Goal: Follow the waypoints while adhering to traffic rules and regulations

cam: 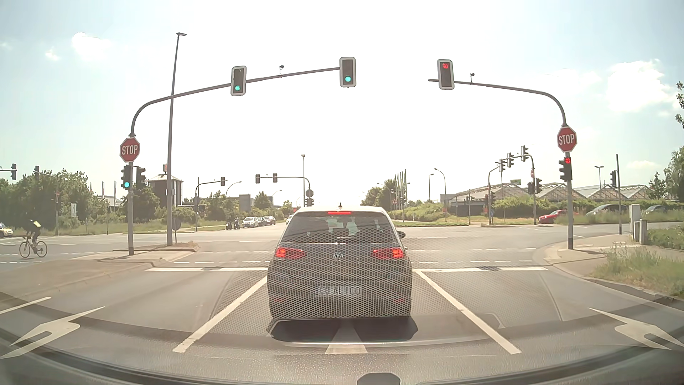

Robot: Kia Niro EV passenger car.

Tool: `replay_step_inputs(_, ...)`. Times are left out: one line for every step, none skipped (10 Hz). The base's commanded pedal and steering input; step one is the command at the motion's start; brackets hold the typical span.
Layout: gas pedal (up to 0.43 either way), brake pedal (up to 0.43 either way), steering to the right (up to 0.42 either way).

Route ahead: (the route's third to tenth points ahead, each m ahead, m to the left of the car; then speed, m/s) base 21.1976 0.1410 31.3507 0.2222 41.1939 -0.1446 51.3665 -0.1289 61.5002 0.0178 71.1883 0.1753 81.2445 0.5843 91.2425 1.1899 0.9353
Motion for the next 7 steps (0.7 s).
replay_step_inputs(0.000,0.262,0.001)
replay_step_inputs(0.000,0.256,0.001)
replay_step_inputs(0.000,0.250,0.001)
replay_step_inputs(0.000,0.250,0.001)
replay_step_inputs(0.000,0.244,0.001)
replay_step_inputs(0.000,0.238,0.001)
replay_step_inputs(0.000,0.201,0.001)
